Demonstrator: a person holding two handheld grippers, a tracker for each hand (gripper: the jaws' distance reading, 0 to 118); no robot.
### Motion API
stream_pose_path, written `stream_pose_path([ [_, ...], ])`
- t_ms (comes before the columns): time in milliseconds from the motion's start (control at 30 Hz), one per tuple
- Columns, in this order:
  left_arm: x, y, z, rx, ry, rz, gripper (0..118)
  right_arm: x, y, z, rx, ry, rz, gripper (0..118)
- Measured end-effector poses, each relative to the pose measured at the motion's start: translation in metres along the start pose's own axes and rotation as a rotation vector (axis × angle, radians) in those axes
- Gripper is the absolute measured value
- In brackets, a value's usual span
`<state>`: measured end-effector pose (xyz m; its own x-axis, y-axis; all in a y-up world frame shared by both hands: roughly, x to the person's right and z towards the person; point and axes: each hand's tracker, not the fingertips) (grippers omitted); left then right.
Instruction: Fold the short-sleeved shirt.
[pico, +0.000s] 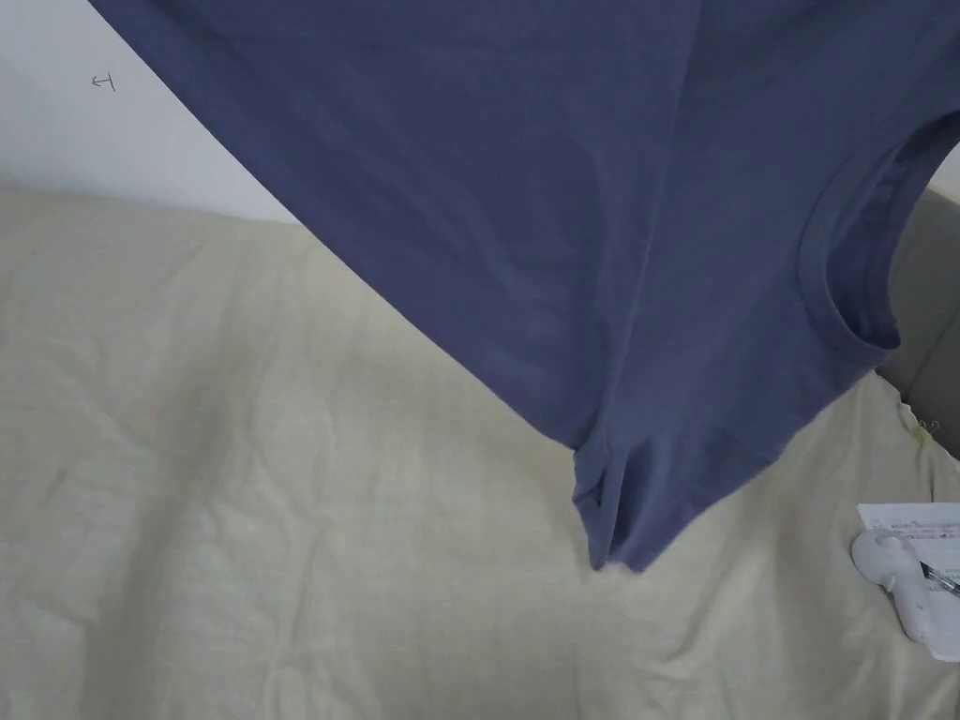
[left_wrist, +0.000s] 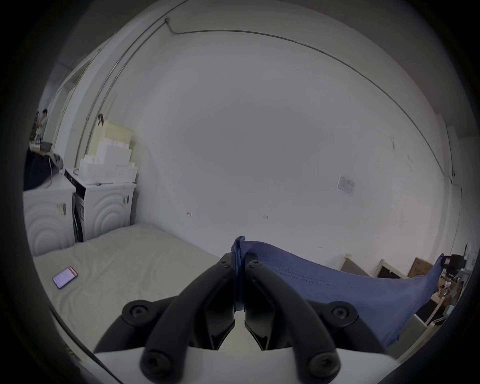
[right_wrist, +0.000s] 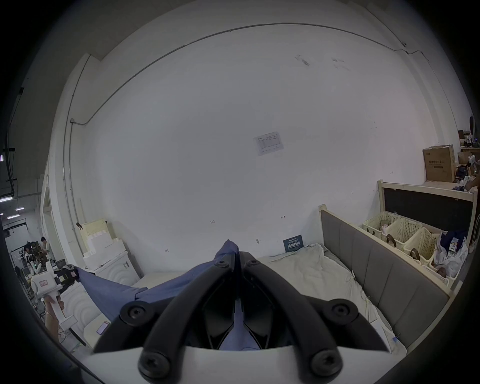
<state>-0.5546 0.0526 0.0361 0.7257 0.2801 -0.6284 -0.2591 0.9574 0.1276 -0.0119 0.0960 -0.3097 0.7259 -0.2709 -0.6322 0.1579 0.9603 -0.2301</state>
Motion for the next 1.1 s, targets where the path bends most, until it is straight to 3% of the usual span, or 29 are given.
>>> stream_pose_path([
  [300,0.038,-0.003,-0.072,-0.114,0.145,-0.199,1,-0.008,0.001,-0.073,-0.093,-0.086,0.037,1],
  [400,0.053,-0.005,-0.11,-0.129,0.209,-0.248,1,-0.018,0.002,-0.113,-0.125,-0.142,0.082,1],
  [600,0.087,-0.009,-0.191,-0.068,0.296,-0.353,1,-0.033,0.01,-0.199,-0.135,-0.236,0.147,1],
  [900,0.103,-0.01,-0.296,0.008,0.324,-0.362,1,-0.04,0.013,-0.291,-0.058,-0.324,0.169,1],
  [1100,0.093,-0.037,-0.344,0.048,0.347,-0.246,1,-0.04,-0.007,-0.338,-0.008,-0.317,0.187,1],
])
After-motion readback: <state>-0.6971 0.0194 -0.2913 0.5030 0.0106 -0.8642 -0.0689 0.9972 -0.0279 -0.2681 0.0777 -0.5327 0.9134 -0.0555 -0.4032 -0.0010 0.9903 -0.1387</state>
